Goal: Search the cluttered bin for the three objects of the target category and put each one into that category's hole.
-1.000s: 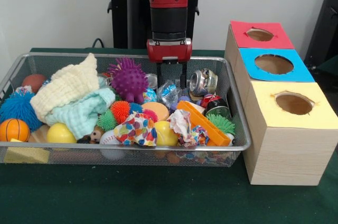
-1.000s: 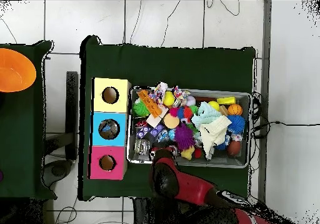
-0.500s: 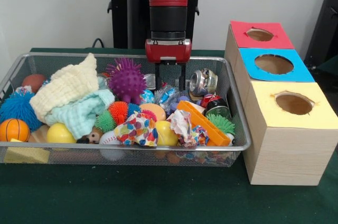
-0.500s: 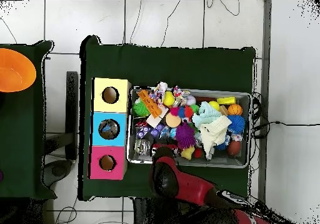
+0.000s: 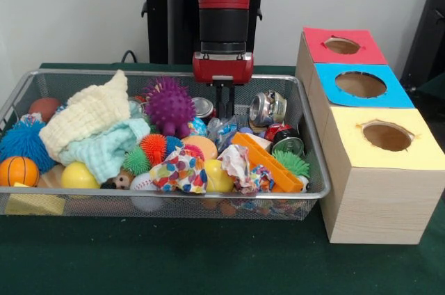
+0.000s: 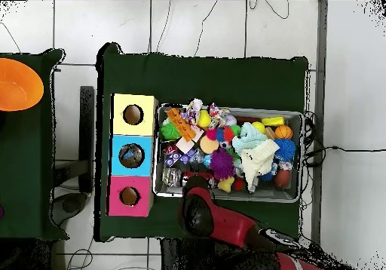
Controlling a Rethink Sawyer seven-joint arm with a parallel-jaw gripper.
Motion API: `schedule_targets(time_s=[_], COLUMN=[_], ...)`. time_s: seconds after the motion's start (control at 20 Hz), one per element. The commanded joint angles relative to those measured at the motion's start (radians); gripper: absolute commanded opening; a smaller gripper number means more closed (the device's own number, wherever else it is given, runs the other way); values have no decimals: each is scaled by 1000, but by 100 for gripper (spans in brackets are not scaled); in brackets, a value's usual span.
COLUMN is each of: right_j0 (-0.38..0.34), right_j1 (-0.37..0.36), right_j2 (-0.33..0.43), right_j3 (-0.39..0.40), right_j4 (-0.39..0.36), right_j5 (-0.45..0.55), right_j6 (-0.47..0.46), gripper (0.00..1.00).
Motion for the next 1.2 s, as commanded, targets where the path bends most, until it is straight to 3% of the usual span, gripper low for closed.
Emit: schedule_targets(time_s=[0.05,0.6,1.2], right_j0=[23,37,36], right_j1=[-2,-40,-159], right_j2=[5,-11,9], right_j3=[-209,-203,-155], right_j4=[96,97,83], right_j5=[-124,-68,104], right_j6=[244,238,213], gripper=[0,0,0])
